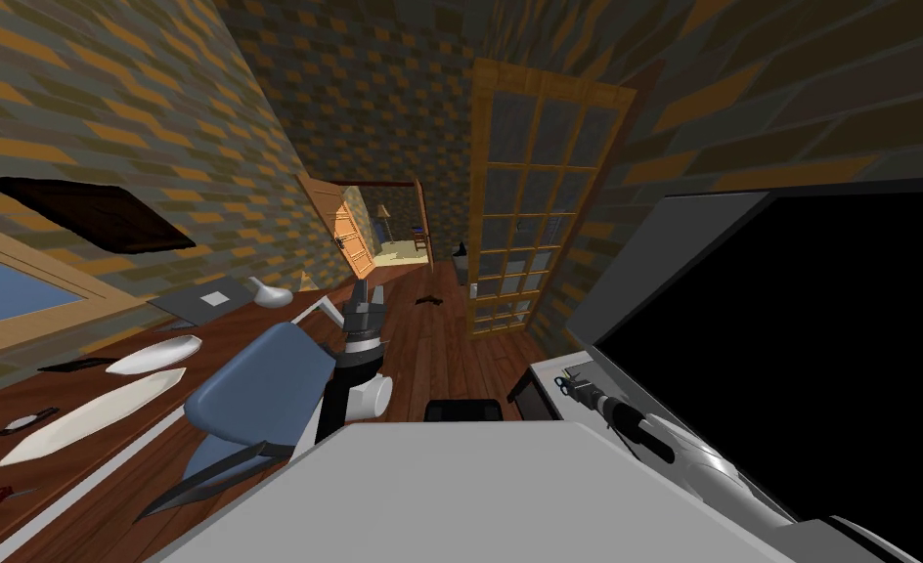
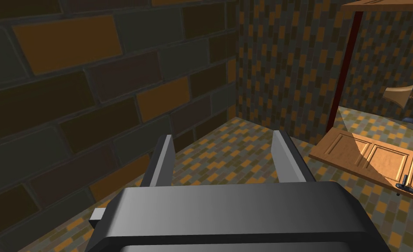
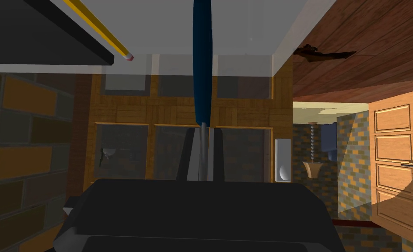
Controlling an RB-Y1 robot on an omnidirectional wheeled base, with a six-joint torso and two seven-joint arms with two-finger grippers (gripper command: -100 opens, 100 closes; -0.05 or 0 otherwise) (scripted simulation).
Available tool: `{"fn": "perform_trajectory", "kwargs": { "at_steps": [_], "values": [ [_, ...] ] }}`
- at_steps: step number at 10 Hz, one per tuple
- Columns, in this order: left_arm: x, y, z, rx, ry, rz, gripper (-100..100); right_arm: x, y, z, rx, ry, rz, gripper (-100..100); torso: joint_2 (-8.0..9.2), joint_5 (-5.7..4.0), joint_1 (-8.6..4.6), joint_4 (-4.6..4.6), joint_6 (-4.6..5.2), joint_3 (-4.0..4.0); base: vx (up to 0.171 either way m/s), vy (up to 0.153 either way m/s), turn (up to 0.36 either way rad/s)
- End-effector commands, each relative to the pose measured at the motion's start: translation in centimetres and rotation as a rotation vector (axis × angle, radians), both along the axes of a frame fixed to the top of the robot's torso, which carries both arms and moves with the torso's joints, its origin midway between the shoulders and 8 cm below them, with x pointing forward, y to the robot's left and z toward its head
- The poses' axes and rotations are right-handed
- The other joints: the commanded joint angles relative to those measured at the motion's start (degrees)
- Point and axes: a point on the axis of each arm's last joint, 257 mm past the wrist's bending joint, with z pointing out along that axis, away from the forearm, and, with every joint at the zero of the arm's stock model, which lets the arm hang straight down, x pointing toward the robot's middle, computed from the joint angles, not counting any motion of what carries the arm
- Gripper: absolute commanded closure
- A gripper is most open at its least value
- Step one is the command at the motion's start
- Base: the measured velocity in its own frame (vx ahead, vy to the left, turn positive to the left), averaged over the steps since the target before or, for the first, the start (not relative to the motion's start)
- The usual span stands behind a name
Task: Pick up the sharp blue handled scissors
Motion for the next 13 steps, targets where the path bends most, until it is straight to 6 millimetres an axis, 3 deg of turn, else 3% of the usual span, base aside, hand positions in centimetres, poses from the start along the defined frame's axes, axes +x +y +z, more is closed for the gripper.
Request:
{"fn": "perform_trajectory", "kwargs": {
  "at_steps": [1, 2, 6, 13],
  "values": [
    [0.0, 0.0, 0.0, 0.0, 0.0, 0.0, 0, 0.0, 0.0, 0.0, 0.0, 0.0, 0.0, 0, 0.0, 0.0, 0.0, 0.0, 0.0, 0.0, 0.0, 0.0, 0.0],
    [0.0, 0.0, 0.0, 0.0, 0.0, 0.0, 0, 0.3, 0.0, 0.2, -0.004, -0.001, -0.006, 100, 0.0, -0.01, -0.01, 0.0, 0.0, 0.0, -0.039, -0.021, 0.084],
    [0.0, 0.0, 0.0, 0.0, 0.0, 0.0, 0, 2.2, 0.5, 0.9, -0.004, -0.01, -0.037, 100, 0.35, -0.09, -0.27, 0.07, -0.03, 0.2, -0.108, -0.053, 0.128],
    [0.0, 0.0, 0.0, 0.0, 0.0, 0.0, 0, 3.6, 0.7, 1.3, -0.012, -0.005, -0.096, 100, 0.27, -0.06, -0.17, 0.07, -0.05, 0.16, -0.071, -0.035, 0.072]
  ]
}}
